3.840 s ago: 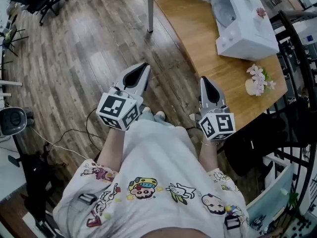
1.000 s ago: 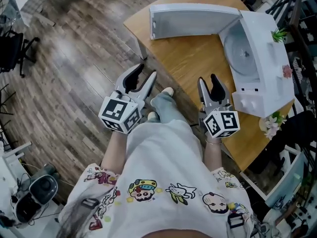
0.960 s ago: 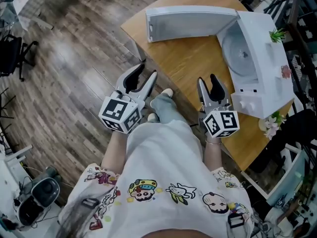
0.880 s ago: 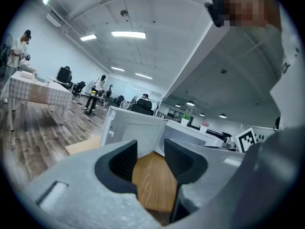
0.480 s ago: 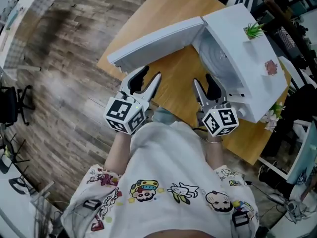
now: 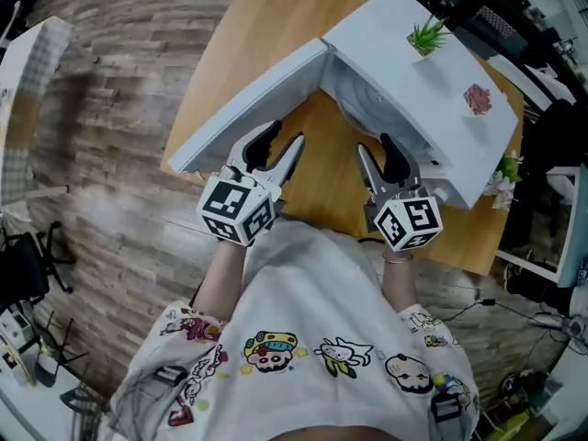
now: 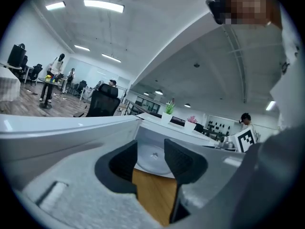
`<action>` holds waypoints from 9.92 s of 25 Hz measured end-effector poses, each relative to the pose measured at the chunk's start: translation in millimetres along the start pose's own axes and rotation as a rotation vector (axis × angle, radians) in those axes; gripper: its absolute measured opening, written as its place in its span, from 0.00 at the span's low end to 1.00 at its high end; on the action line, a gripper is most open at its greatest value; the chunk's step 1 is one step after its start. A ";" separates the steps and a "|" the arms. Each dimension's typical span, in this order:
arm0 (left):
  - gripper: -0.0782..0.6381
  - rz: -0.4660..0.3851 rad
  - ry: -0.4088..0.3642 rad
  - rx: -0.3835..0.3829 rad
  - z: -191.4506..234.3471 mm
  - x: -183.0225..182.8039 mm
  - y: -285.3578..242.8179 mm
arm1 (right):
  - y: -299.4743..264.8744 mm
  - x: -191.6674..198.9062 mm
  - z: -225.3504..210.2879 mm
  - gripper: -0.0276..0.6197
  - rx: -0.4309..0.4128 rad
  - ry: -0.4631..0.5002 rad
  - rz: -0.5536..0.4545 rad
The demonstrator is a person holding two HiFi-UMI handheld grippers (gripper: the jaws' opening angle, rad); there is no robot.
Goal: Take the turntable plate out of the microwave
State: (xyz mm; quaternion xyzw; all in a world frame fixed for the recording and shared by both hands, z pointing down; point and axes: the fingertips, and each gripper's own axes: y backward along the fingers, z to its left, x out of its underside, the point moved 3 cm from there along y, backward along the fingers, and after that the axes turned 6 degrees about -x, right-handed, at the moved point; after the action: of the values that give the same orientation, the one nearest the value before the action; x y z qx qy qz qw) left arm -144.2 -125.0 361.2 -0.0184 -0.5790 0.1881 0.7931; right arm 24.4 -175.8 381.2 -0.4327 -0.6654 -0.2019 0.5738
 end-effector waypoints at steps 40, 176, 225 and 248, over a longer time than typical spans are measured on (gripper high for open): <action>0.35 0.328 0.146 0.342 -31.0 86.9 -130.7 | 57.9 51.0 -37.0 0.36 0.453 -0.204 -0.053; 0.17 0.434 0.940 0.268 6.3 176.0 -161.8 | -18.0 161.1 -86.7 0.13 0.218 -1.178 -0.540; 0.17 0.312 0.888 0.451 -99.5 160.8 126.5 | 163.1 137.9 136.4 0.17 -0.043 -0.922 -0.385; 0.17 0.376 0.886 0.521 -90.5 122.8 205.2 | 176.1 102.3 215.7 0.18 -0.041 -0.800 -0.352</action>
State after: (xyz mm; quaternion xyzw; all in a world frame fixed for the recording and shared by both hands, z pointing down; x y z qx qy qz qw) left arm -85.6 121.9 392.7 -0.0018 -0.1107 0.4380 0.8921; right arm 42.9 120.3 380.9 -0.3684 -0.8946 -0.1263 0.2190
